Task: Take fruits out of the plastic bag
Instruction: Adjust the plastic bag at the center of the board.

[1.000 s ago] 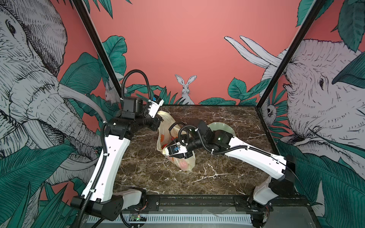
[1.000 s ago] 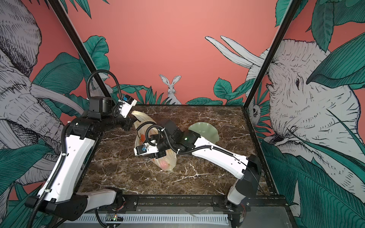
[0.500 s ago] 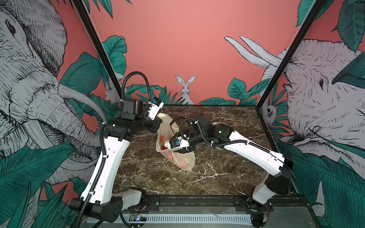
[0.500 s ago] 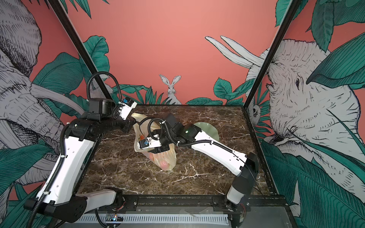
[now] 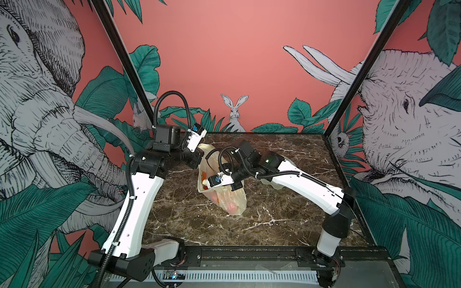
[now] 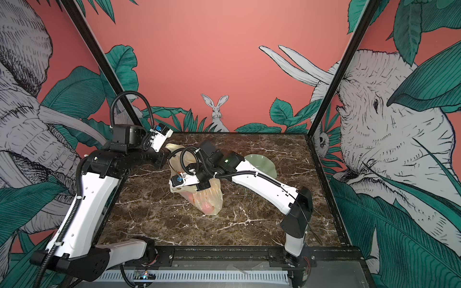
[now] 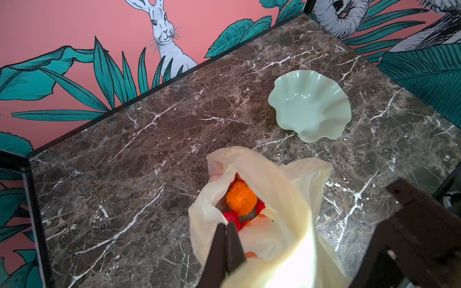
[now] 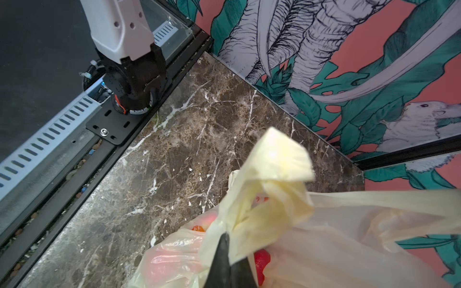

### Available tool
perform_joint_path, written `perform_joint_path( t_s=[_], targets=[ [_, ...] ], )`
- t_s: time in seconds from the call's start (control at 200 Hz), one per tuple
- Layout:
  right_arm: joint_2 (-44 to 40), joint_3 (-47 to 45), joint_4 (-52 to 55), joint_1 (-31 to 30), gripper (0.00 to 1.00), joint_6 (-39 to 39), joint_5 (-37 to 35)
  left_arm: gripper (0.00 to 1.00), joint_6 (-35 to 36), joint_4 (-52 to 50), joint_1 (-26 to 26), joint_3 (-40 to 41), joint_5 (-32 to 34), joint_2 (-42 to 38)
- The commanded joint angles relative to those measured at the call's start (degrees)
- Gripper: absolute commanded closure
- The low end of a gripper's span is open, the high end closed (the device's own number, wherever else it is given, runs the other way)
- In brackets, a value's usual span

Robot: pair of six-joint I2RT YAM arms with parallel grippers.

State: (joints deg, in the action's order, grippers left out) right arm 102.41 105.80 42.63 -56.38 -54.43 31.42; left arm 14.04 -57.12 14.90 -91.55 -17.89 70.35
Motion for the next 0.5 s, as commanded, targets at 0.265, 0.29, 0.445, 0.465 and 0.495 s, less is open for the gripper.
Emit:
perform_joint_path(
  t_s=[0.265,0.29,0.445,0.465,0.495],
  targets=[
    [-4.73,-1.25,-12.42,6.04,1.0,-1.55,-9.21,1.0,-4.81,3.95,-1.73,-9.66,23.98,4.39],
    [-4.39,0.07,-12.8,7.34,1.0,-1.42,-9.04,1.0,-4.98,4.1,-2.4,-12.13,25.96,5.96],
    [-3.13,10.3,-7.37,12.99,1.0,-3.3,-9.01,1.0,-9.85,4.28,-11.23,-26.93,26.8,14.77],
    [-3.53,10.78,-6.78,13.3,1.0,-4.41,-9.84,1.0,-10.71,4.46,-12.38,-28.21,26.64,15.51],
    [-4.3,10.84,-6.46,13.51,1.0,-5.67,-10.8,1.0,-11.58,4.89,-14.04,-29.43,26.68,16.18]
  ],
)
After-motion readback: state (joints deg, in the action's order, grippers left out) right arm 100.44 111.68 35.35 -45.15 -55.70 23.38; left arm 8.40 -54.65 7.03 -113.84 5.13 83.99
